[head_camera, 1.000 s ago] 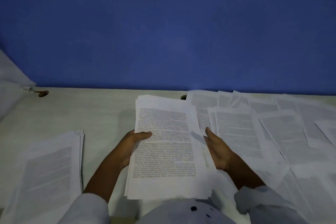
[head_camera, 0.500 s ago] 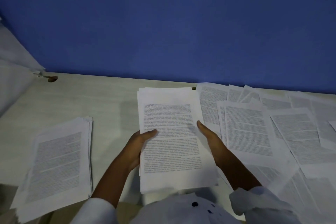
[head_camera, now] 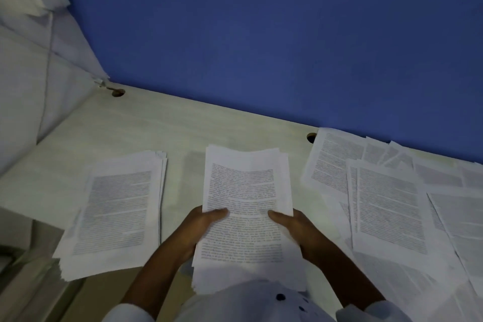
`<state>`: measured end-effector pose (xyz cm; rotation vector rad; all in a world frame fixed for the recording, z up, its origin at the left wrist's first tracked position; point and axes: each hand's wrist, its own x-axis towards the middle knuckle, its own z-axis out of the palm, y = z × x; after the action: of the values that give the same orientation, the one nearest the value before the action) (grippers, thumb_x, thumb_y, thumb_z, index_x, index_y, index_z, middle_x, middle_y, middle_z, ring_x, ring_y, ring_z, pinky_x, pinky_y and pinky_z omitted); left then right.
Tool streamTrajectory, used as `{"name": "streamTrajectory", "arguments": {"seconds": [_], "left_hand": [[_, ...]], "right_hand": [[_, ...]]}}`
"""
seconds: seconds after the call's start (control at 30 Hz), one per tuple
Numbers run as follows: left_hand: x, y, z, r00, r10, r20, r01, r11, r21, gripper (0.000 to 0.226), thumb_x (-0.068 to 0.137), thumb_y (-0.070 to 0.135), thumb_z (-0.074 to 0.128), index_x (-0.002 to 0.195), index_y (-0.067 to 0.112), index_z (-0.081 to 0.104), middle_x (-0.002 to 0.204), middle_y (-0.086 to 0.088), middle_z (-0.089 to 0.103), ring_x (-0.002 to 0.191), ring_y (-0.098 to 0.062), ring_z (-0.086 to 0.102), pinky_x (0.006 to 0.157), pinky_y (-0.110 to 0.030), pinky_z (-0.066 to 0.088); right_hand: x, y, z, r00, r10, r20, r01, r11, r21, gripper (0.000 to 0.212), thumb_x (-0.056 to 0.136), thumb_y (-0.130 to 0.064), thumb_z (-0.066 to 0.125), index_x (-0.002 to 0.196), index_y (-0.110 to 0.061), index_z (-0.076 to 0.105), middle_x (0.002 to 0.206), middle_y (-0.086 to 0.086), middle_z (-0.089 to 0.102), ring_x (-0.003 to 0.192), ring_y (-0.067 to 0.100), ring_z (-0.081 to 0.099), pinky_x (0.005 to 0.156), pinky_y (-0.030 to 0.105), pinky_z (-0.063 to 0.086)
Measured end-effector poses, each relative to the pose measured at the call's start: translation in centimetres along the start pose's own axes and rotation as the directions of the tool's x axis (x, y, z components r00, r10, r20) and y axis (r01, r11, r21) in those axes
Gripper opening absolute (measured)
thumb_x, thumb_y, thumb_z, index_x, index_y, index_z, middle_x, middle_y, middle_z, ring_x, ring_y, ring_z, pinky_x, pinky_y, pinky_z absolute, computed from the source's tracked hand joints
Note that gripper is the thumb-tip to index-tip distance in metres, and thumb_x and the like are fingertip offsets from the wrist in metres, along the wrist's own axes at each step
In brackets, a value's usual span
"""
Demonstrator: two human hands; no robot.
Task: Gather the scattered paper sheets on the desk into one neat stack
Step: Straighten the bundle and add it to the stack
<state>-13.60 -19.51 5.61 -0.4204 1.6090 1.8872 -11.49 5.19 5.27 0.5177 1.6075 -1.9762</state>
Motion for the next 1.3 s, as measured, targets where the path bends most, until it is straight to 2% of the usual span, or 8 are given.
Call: {"name": "streamTrajectory", "arguments": {"seconds": [0.3, 0.4, 0.57, 0.73, 0.8, 0.97, 1.1, 1.3], "left_hand": [[-2.4, -2.2, -9.0, 0.962, 0.085, -0.258, -0.082, 0.996, 0.021, 0.022, 0.088, 0.003, 0.067, 0.105, 0.016, 0.071, 0.106, -0.005, 0.074, 0.096, -0.017, 0.071, 0.083, -0.026, 0.055], [-3.6, -2.2, -12.8, 0.889, 0.173, -0.424, -0.099, 0.976, 0.192, 0.017, 0.089, 0.008, 0.068, 0.096, 0.024, 0.071, 0.102, 0.001, 0.073, 0.091, -0.014, 0.070, 0.087, -0.028, 0.053], [-5.2, -0.8, -18.7, 0.848, 0.208, -0.488, -0.040, 0.942, 0.333, 0.022, 0.095, 0.008, 0.057, 0.108, 0.025, 0.061, 0.110, 0.001, 0.066, 0.091, -0.012, 0.062, 0.074, -0.019, 0.047], [-5.4, 0.6, -23.5, 0.773, 0.232, -0.591, 0.053, 0.904, 0.424, 0.029, 0.095, 0.009, 0.055, 0.123, 0.012, 0.060, 0.124, -0.009, 0.064, 0.103, -0.021, 0.060, 0.086, -0.027, 0.046], [-5.3, 0.8, -24.4, 0.736, 0.202, -0.646, 0.111, 0.906, 0.409, 0.041, 0.093, 0.012, 0.061, 0.133, 0.007, 0.053, 0.131, -0.012, 0.059, 0.115, -0.027, 0.058, 0.094, -0.032, 0.046], [-5.2, 0.0, -24.0, 0.649, 0.297, -0.700, 0.080, 0.889, 0.451, 0.032, 0.093, 0.015, 0.061, 0.123, 0.003, 0.059, 0.127, -0.010, 0.060, 0.117, -0.028, 0.057, 0.095, -0.028, 0.040], [-4.2, -0.8, -21.5, 0.697, 0.310, -0.647, -0.007, 0.905, 0.426, 0.025, 0.092, 0.017, 0.063, 0.117, 0.011, 0.064, 0.121, -0.001, 0.063, 0.107, -0.013, 0.057, 0.093, -0.022, 0.039], [-1.0, -1.5, -15.5, 0.801, 0.330, -0.500, -0.082, 0.887, 0.454, 0.013, 0.092, 0.019, 0.064, 0.104, 0.019, 0.069, 0.111, 0.003, 0.068, 0.104, -0.015, 0.062, 0.097, -0.027, 0.045]], "right_hand": [[5.1, 1.0, 9.4, 0.997, -0.043, 0.058, 0.060, 0.940, -0.335, 0.024, 0.095, -0.022, 0.060, 0.118, -0.027, 0.062, 0.112, -0.007, 0.069, 0.096, 0.009, 0.068, 0.080, 0.019, 0.053], [6.6, 1.5, 13.5, 0.978, 0.005, 0.210, 0.084, 0.907, -0.413, 0.028, 0.095, -0.017, 0.059, 0.122, -0.026, 0.063, 0.119, -0.002, 0.068, 0.103, 0.014, 0.067, 0.088, 0.029, 0.056], [7.9, 0.8, 19.7, 0.926, 0.079, 0.370, 0.114, 0.874, -0.473, 0.034, 0.095, -0.008, 0.056, 0.126, -0.021, 0.061, 0.118, 0.004, 0.068, 0.101, 0.020, 0.068, 0.066, 0.030, 0.060], [9.4, 0.1, 24.0, 0.931, 0.172, 0.322, 0.031, 0.843, -0.537, 0.025, 0.090, -0.003, 0.057, 0.098, -0.027, 0.062, 0.096, 0.000, 0.067, 0.076, 0.017, 0.066, 0.059, 0.031, 0.059], [9.9, 0.9, 24.1, 0.930, 0.240, 0.277, -0.046, 0.826, -0.562, 0.021, 0.086, -0.009, 0.062, 0.106, -0.017, 0.063, 0.090, 0.007, 0.066, 0.068, 0.017, 0.062, 0.061, 0.032, 0.055], [9.8, 2.7, 22.0, 0.942, 0.268, 0.200, -0.139, 0.858, -0.494, 0.028, 0.088, -0.017, 0.067, 0.113, -0.016, 0.057, 0.110, 0.015, 0.066, 0.085, 0.024, 0.067, 0.069, 0.036, 0.058], [9.6, 3.4, 18.0, 0.968, 0.218, 0.121, -0.158, 0.912, -0.378, 0.022, 0.090, -0.021, 0.066, 0.110, -0.011, 0.064, 0.105, 0.014, 0.069, 0.085, 0.026, 0.070, 0.069, 0.037, 0.058], [7.1, 3.7, 11.6, 0.983, 0.173, -0.060, -0.179, 0.974, -0.136, 0.016, 0.093, -0.018, 0.061, 0.103, -0.007, 0.066, 0.093, 0.013, 0.070, 0.078, 0.028, 0.069, 0.066, 0.036, 0.055]]}}
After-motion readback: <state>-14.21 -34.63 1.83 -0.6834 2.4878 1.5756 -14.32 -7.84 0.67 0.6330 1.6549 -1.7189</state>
